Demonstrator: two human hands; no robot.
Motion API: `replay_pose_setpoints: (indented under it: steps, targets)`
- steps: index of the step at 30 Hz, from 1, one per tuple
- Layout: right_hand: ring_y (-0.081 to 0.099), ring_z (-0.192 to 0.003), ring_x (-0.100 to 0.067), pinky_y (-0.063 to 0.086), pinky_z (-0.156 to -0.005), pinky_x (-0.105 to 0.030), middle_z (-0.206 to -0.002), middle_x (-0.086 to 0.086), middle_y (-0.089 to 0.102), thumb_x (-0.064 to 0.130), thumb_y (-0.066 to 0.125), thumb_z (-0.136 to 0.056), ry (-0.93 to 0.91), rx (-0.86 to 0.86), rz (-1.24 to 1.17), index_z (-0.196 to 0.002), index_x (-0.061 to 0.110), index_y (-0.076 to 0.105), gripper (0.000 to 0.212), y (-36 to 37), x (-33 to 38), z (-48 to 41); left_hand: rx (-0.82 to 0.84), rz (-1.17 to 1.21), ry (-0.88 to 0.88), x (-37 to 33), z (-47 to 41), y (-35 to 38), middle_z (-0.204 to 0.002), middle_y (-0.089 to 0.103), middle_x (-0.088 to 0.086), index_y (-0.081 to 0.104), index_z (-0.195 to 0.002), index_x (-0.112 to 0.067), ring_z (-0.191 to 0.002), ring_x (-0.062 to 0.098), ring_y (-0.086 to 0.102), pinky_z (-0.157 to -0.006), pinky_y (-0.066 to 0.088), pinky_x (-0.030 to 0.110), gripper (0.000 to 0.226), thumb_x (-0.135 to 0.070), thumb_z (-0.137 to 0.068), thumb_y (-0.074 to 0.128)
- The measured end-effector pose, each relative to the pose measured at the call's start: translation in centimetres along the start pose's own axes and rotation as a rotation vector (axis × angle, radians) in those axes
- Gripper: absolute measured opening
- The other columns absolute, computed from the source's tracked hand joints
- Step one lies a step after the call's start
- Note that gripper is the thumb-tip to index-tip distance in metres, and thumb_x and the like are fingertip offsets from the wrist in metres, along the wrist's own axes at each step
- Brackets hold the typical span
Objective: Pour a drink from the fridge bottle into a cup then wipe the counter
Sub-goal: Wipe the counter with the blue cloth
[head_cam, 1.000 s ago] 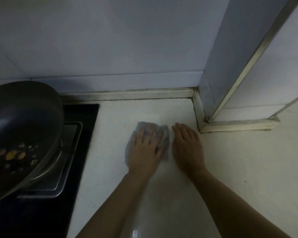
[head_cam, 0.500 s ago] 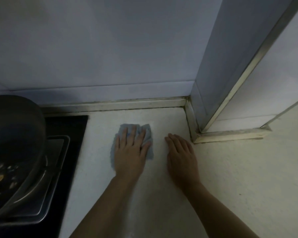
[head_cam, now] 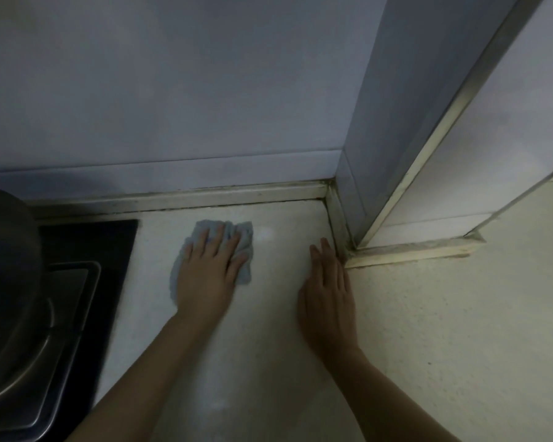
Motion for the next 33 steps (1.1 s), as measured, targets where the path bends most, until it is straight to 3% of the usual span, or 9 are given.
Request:
replay_pose_setpoints:
  steps: [3, 7, 12, 15, 18, 22, 26, 28, 33]
  targets:
    - [0.033, -0.138, -0.028, 0.024, -0.114, -0.040, -0.149, -0.017, 0.037, 0.022, 0.035, -0.088, -0.014, 0.009, 0.021, -0.144, 0.003, 0.035, 0.059, 0.3, 0.1, 0.0, 0.014, 0.048, 0.070, -4.1, -3.2, 1.3, -0.155, 0.035, 0.009, 0.040, -0.148, -0.020, -0.145, 0.034, 0.029, -0.119, 0.023, 0.049, 0.061, -0.051, -0.099, 0.020]
    - [0.030, -0.136, -0.022, 0.024, -0.114, -0.042, -0.147, -0.015, 0.041, 0.022, 0.039, -0.091, -0.031, -0.026, -0.003, -0.144, 0.004, 0.033, 0.056, 0.3, 0.2, -0.2, 0.062, 0.085, 0.220, -9.4, -5.6, 3.1, -0.153, 0.040, 0.009, 0.050, -0.142, -0.020, -0.142, 0.034, 0.034, -0.118, 0.021, 0.042, 0.059, -0.046, -0.096, 0.024]
    - [0.032, -0.139, -0.023, 0.030, -0.115, -0.039, -0.155, -0.012, 0.027, 0.035, 0.031, -0.097, -0.009, 0.013, -0.054, -0.151, 0.007, 0.023, 0.062, 0.5, 0.0, 0.0, 0.088, 0.174, 0.385, -10.7, -3.1, 2.9, -0.155, 0.037, 0.003, 0.049, -0.143, -0.017, -0.146, 0.022, 0.026, -0.119, 0.009, 0.028, 0.056, -0.042, -0.096, 0.031]
    - [0.026, -0.142, -0.022, 0.025, -0.117, -0.040, -0.156, -0.011, 0.023, 0.044, 0.035, -0.094, -0.053, 0.039, -0.066, -0.152, 0.008, 0.016, 0.071, 0.4, 0.2, 0.0, 0.110, 0.176, 0.323, -7.5, -0.7, 2.6, -0.153, 0.040, 0.003, 0.049, -0.142, -0.019, -0.144, 0.022, 0.030, -0.121, 0.015, 0.034, 0.055, -0.046, -0.097, 0.031]
    - [0.021, -0.144, -0.021, 0.027, -0.117, -0.045, -0.157, -0.011, 0.023, 0.034, 0.038, -0.092, -0.064, 0.061, -0.034, -0.153, 0.010, 0.014, 0.069, 0.5, 0.2, 0.0, 0.033, 0.024, 0.192, -2.4, 0.7, 1.1, -0.153, 0.039, 0.005, 0.041, -0.147, -0.022, -0.144, 0.027, 0.032, -0.118, 0.021, 0.046, 0.050, -0.040, -0.100, 0.035]
    - [0.030, -0.139, -0.023, 0.025, -0.116, -0.043, -0.150, -0.012, 0.037, 0.027, 0.037, -0.089, -0.076, 0.071, 0.006, -0.149, 0.007, 0.028, 0.063, 0.7, 0.3, -0.1, -0.026, -0.008, -0.121, 6.2, 1.5, -1.6, -0.161, 0.022, 0.002, 0.025, -0.153, -0.030, -0.149, 0.018, 0.011, -0.121, 0.011, 0.046, 0.055, -0.043, -0.100, 0.032]
    - [0.036, -0.135, -0.026, 0.029, -0.115, -0.044, -0.145, -0.014, 0.044, 0.027, 0.035, -0.088, -0.094, 0.065, 0.021, -0.144, 0.006, 0.039, 0.059, 0.9, 0.4, -0.1, -0.052, 0.000, -0.339, 8.1, 0.1, -2.0, -0.162, 0.019, 0.009, 0.029, -0.153, -0.026, -0.150, 0.026, 0.011, -0.122, 0.003, 0.044, 0.053, -0.046, -0.104, 0.031]
    - [0.036, -0.136, -0.026, 0.028, -0.115, -0.043, -0.145, -0.014, 0.043, 0.026, 0.036, -0.088, -0.104, 0.071, 0.025, -0.144, 0.007, 0.039, 0.059, 0.9, 0.5, -0.2, -0.056, 0.016, -0.330, 6.1, -0.8, -1.6, -0.162, 0.019, 0.012, 0.029, -0.153, -0.020, -0.150, 0.030, 0.011, -0.122, 0.004, 0.045, 0.056, -0.046, -0.104, 0.031]
    - [0.035, -0.136, -0.025, 0.026, -0.115, -0.041, -0.145, -0.014, 0.044, 0.028, 0.037, -0.089, -0.084, 0.052, 0.062, -0.143, 0.007, 0.040, 0.058, 0.7, 0.6, -0.2, 0.049, -0.005, -0.002, -2.3, 0.1, 0.9, -0.159, 0.029, 0.009, 0.030, -0.152, -0.023, -0.148, 0.030, 0.022, -0.121, 0.016, 0.048, 0.069, -0.059, -0.099, 0.004]
Point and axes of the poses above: each hand's wrist, its own z-axis away from the middle knuckle, its own y-axis out of the palm, x = y × z, the point moved 7 cm from there along -z, towards the middle knuckle
